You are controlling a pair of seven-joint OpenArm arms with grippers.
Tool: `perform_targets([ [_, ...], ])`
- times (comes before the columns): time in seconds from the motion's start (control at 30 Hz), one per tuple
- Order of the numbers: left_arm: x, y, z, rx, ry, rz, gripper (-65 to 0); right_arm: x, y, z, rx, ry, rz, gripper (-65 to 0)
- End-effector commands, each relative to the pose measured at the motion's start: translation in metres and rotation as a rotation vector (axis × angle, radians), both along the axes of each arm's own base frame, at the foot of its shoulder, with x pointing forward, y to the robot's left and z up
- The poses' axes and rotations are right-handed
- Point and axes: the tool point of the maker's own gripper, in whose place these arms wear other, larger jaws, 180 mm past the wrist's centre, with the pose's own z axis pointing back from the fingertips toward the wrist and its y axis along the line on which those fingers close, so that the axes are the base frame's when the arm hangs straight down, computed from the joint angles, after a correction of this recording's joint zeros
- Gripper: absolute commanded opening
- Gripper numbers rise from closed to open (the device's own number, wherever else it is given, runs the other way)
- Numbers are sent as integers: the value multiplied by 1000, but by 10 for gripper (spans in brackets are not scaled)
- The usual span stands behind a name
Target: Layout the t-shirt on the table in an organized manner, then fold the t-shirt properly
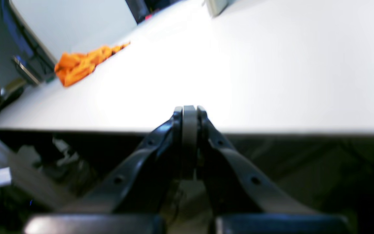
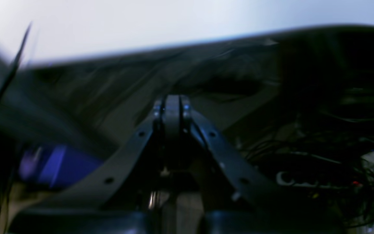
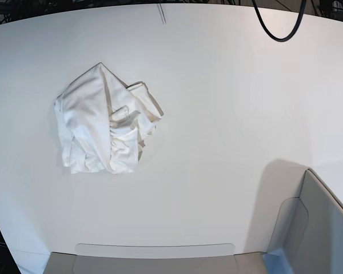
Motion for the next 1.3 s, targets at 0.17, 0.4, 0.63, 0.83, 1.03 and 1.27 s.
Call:
perform_targets([
  [0.17, 20, 17, 62, 85, -257, 84, -646, 30, -9, 54, 46, -150, 15, -647],
  [0.4, 68, -5, 99, 65, -454, -18, -640, 63, 5, 95, 98, -294, 26, -633],
  [0.63, 120, -87, 108, -105, -531, -267, -522, 107, 25, 109, 133, -276, 113, -535],
  [0.83, 166, -143, 103, -185, -453, -441, -498, 152, 47, 122, 148, -260, 181, -526],
  [1.03, 201, -171, 92, -260, -351, -486, -395, 190, 63, 115, 119, -179, 252, -512],
  [1.27, 227, -222, 90, -199, -195, -641, -372, 223, 67, 105, 97, -136, 251, -439],
])
